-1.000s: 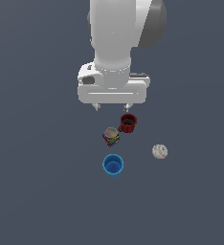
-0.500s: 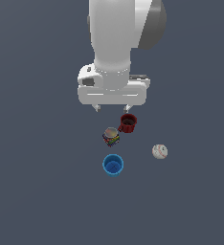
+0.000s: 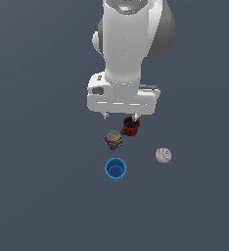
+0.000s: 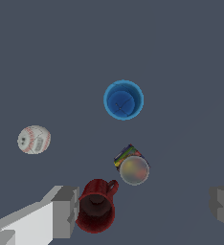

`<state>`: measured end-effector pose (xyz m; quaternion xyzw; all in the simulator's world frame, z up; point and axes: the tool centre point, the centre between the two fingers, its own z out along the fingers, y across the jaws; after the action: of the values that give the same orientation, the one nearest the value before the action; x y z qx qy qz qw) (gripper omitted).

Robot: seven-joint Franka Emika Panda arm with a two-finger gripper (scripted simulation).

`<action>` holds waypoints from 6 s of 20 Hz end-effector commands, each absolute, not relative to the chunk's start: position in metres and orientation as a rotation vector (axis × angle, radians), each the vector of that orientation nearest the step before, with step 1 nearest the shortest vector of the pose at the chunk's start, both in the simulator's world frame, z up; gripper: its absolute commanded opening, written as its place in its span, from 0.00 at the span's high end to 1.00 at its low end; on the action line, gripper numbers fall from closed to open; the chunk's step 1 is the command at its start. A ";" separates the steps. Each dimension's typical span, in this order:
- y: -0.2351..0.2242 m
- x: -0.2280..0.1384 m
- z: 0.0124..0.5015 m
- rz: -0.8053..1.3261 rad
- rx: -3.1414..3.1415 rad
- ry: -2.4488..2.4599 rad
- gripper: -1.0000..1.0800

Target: Pick up a designated object from a clutter of objects.

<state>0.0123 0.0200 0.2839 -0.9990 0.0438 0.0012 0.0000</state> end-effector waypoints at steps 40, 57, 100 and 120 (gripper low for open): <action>0.227 0.036 0.107 -0.001 -2.966 1.039 0.04; 0.236 0.033 0.074 0.000 -2.952 1.075 0.04; 0.238 -0.009 0.173 -0.001 -2.951 1.077 1.00; 0.243 -0.075 0.381 -0.001 -2.952 1.077 1.00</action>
<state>-0.0705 0.2424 0.3671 -0.9394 0.3427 -0.0002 -0.0005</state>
